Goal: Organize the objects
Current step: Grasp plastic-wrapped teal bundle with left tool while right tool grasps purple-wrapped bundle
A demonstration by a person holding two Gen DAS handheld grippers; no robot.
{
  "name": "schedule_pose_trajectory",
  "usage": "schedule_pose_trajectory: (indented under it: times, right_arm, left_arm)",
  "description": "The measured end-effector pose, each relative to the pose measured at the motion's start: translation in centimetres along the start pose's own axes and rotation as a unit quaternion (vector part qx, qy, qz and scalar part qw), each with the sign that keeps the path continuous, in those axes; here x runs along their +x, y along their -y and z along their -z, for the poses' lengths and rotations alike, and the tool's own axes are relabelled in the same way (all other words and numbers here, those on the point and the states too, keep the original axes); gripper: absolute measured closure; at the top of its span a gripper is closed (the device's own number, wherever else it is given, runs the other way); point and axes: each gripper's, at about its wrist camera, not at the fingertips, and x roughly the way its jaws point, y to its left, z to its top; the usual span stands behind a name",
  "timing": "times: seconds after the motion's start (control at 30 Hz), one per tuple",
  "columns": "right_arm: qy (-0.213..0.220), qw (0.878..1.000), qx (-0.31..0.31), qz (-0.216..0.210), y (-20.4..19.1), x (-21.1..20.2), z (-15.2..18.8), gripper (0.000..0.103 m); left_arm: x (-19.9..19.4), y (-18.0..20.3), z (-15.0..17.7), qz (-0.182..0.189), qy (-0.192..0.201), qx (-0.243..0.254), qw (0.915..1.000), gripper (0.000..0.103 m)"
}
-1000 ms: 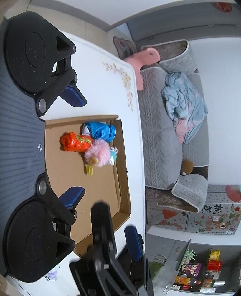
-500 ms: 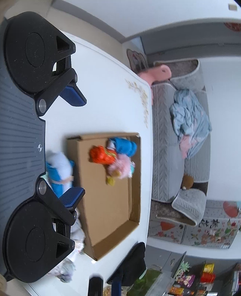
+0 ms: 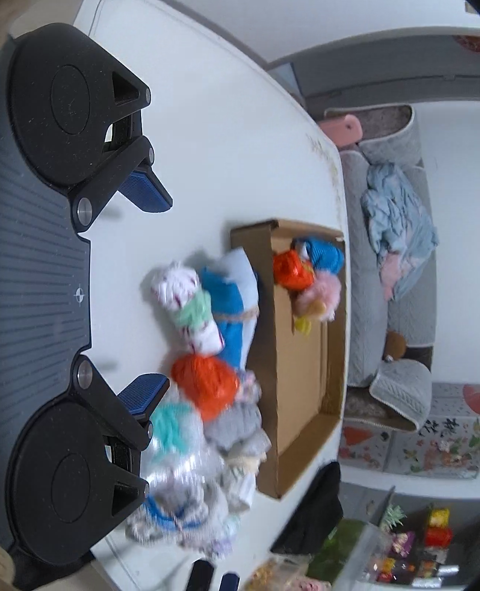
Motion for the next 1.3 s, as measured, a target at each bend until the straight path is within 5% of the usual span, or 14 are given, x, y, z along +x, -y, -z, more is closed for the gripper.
schedule_pose_trajectory:
  times: [0.17,0.3,0.5,0.67,0.8,0.9,1.03,1.3]
  right_arm:
    - [-0.007,1.000,0.006,0.011,2.4,1.0,-0.9,0.011]
    - [-0.036,0.999,0.000,0.012,3.3,3.0,-1.0,0.029]
    - [-0.056,0.998,-0.011,-0.022,3.0,3.6,0.1,0.043]
    - [-0.066,0.997,0.000,-0.049,3.7,3.7,0.4,0.044]
    - [-0.072,0.995,0.014,-0.068,3.9,3.7,0.2,0.059]
    - [-0.076,0.993,0.030,-0.090,4.1,3.7,0.1,0.070]
    - [-0.072,0.992,0.048,-0.096,4.4,3.2,0.1,0.072]
    - [-0.055,0.991,0.093,-0.082,6.6,1.6,0.4,0.072]
  left_arm:
    - [-0.2,1.8,0.3,0.049,-0.001,0.004,0.9988,0.007]
    - [0.7,3.7,0.0,0.057,-0.005,0.014,0.9982,0.002]
    - [1.0,5.6,0.2,0.073,-0.015,0.038,0.9965,0.003]
    - [2.0,6.4,0.3,0.082,-0.031,0.042,0.9953,0.006]
    - [2.6,6.2,0.4,0.106,-0.039,0.017,0.9935,0.009]
    - [2.5,6.1,0.5,0.132,-0.039,0.009,0.9905,0.022]
    - [2.7,4.9,0.8,0.188,-0.048,-0.031,0.9805,0.047]
    - [2.6,4.0,1.1,0.186,-0.049,-0.042,0.9804,0.059]
